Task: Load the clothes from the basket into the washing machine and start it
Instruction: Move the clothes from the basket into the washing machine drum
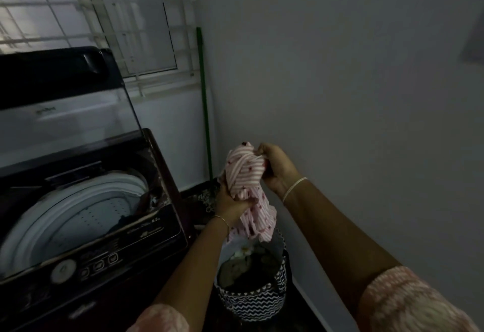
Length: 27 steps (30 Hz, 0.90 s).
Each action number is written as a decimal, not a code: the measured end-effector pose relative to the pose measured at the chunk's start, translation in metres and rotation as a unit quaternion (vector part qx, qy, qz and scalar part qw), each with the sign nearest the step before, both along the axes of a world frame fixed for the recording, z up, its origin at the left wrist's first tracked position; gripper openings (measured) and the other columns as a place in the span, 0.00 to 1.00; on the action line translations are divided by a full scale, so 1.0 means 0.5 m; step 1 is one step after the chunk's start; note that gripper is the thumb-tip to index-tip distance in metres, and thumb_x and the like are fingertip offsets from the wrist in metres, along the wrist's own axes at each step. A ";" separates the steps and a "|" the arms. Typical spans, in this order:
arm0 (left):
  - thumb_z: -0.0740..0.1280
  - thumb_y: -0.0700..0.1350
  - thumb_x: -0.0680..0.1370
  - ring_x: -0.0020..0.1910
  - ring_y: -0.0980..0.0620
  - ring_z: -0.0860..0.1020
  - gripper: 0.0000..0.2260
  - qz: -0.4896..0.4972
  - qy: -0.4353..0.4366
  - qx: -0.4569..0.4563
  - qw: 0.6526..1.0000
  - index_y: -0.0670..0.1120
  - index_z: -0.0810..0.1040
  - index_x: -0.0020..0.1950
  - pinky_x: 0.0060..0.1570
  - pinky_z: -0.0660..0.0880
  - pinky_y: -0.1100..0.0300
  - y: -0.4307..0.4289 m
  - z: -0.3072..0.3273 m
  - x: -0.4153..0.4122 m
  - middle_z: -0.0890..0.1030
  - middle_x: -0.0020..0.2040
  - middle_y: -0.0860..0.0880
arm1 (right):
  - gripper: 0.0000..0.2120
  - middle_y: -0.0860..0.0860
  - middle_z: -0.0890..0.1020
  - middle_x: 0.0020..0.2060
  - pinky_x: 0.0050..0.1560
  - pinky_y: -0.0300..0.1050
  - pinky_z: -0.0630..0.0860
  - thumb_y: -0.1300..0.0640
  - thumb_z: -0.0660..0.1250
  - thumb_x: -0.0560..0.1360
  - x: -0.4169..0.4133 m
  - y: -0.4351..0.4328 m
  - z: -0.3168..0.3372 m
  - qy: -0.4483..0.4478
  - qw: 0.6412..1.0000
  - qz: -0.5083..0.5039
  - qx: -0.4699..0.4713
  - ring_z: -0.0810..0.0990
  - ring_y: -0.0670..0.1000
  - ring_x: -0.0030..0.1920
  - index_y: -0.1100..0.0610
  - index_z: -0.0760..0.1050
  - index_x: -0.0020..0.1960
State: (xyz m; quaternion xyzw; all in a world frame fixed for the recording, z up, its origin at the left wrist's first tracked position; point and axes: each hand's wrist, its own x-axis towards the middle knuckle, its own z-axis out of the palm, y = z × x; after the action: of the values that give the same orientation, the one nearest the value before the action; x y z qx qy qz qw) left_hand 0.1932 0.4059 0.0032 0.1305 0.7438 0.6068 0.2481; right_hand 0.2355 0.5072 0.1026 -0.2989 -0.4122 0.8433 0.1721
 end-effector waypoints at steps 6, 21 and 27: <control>0.82 0.60 0.45 0.68 0.47 0.71 0.61 -0.008 -0.060 -0.022 0.998 0.47 0.62 0.75 0.69 0.68 0.49 0.010 -0.022 -0.027 0.70 0.71 0.48 | 0.15 0.61 0.75 0.44 0.42 0.47 0.78 0.63 0.58 0.65 0.015 -0.025 0.070 0.042 0.997 0.061 -0.014 0.76 0.59 0.41 0.64 0.73 0.51; 0.55 0.46 0.83 0.47 0.46 0.76 0.14 0.021 -0.274 0.231 0.933 0.41 0.77 0.52 0.49 0.73 0.52 -0.044 0.115 -0.093 0.79 0.49 0.50 | 0.10 0.58 0.75 0.38 0.47 0.48 0.74 0.66 0.54 0.72 -0.020 0.040 0.057 0.022 1.000 -0.008 0.009 0.74 0.55 0.38 0.64 0.74 0.43; 0.55 0.50 0.82 0.54 0.44 0.76 0.20 0.073 -0.275 0.314 0.906 0.42 0.70 0.70 0.58 0.69 0.50 -0.040 0.157 -0.119 0.73 0.68 0.42 | 0.08 0.53 0.71 0.30 0.30 0.39 0.75 0.64 0.61 0.74 -0.031 0.029 0.010 -0.065 0.996 -0.011 0.052 0.71 0.49 0.32 0.57 0.70 0.36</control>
State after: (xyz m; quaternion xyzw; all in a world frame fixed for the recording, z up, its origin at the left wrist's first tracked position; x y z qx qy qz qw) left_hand 0.1336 0.3861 0.0819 -0.0253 0.4244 0.8371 0.3441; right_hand 0.2202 0.5218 0.1078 -0.3485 -0.4629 0.7972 0.1694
